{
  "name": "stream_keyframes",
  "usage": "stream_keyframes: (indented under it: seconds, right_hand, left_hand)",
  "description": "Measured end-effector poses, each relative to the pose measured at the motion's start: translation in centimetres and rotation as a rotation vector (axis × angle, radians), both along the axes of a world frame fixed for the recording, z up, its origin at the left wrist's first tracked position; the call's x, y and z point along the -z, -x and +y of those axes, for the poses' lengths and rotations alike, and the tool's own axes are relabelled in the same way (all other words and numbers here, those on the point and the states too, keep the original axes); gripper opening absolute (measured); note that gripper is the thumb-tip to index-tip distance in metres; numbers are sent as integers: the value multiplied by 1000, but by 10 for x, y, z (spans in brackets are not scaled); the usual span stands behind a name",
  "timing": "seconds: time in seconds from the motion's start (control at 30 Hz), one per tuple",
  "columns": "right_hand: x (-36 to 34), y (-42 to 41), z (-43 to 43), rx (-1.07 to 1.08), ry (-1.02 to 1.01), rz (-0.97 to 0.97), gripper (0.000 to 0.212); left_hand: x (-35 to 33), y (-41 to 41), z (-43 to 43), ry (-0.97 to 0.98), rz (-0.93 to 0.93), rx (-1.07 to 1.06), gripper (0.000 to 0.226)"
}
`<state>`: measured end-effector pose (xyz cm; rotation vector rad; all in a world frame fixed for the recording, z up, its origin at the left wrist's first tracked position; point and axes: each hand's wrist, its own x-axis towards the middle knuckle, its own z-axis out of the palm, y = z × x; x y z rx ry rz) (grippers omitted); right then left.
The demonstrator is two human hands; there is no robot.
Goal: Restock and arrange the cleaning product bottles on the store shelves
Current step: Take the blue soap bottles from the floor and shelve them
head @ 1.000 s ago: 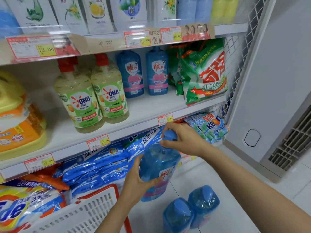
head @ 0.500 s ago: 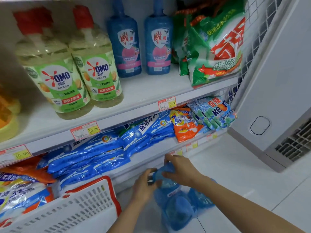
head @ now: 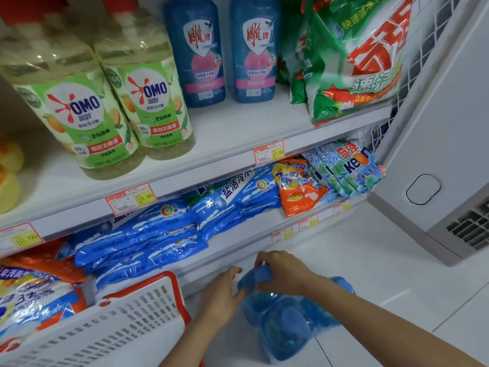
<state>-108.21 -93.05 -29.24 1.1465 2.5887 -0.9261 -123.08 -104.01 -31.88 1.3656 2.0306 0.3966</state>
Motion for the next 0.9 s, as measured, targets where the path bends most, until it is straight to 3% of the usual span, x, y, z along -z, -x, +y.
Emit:
stream_keyframes:
  seconds: [0.1,0.2,0.27,0.33,0.43,0.57,0.73,0.9]
  right_hand:
    - [-34,-7,15,2,54,63,56]
    - [-95,-5,43,41,22,404,37]
    - [-139,2,67,99,-40,660,29]
    - [-175,12,94,176,-97,881,26]
    - [-204,35,144,301,-136,1025,35]
    - [-203,71,217,449,-24,931,68]
    - [-202,103,269,543,139,902,102]
    - [-190,119,290,630,-5,894,119]
  left_hand:
    - [-46,10,13,-251,237,63,38]
    - [-105,22,41,-809,458,94,31]
    - [-143,33,65,-992,561,134,34]
    - [-172,44,88,-1000,652,161,36]
    - [-180,55,113,-813,748,180,46]
    - [-162,63,123,-592,845,182,59]
    - [-157,66,132,-614,899,190,57]
    - [-155,67,133,-638,886,190,53]
